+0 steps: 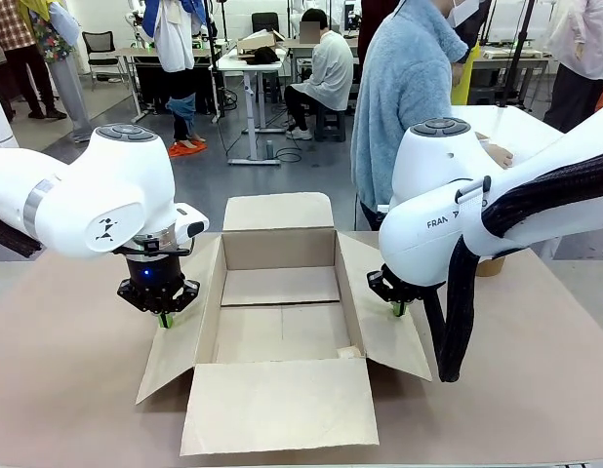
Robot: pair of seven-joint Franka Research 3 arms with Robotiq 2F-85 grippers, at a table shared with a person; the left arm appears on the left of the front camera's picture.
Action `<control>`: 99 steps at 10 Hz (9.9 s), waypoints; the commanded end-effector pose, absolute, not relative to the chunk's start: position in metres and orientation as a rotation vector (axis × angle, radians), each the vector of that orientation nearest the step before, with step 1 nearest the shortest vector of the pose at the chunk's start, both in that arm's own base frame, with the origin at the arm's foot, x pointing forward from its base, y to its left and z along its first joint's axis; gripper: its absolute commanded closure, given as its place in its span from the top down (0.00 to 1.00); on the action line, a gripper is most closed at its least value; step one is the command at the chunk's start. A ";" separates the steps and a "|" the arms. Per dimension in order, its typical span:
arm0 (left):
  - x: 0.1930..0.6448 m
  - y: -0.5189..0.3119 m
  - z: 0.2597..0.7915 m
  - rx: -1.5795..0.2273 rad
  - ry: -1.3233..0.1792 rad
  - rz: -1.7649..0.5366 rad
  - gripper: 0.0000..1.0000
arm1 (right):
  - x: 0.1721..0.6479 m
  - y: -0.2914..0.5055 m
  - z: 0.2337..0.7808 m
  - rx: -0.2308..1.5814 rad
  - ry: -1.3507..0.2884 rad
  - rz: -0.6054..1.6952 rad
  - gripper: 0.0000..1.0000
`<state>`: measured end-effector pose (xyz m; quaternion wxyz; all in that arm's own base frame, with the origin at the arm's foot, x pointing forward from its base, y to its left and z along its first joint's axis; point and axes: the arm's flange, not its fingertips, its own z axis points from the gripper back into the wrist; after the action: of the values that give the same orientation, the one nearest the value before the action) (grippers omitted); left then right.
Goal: Wrap the clocks to prevent damage.
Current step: Once the human has placed the objects inside and stepped back, release both hands from the side flaps of the Package Box.
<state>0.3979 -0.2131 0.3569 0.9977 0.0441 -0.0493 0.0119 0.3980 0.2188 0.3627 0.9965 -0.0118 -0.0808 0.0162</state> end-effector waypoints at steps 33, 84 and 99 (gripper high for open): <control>0.398 -0.213 0.356 0.096 -0.103 0.014 0.00 | 0.398 0.218 0.362 -0.026 -0.158 0.030 0.01; 0.383 -0.006 0.513 -0.366 -0.450 -1.523 0.00 | 0.298 0.007 0.488 0.212 -0.565 1.220 0.01; 0.373 -0.019 0.518 -0.311 -0.404 -1.562 0.00 | 0.322 -0.020 0.498 0.313 -0.516 1.519 0.01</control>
<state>0.3731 -0.0196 0.5184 0.6818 -0.1370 -0.1789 -0.6959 0.3215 -0.0184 0.4992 0.6942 0.1302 -0.2230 0.6719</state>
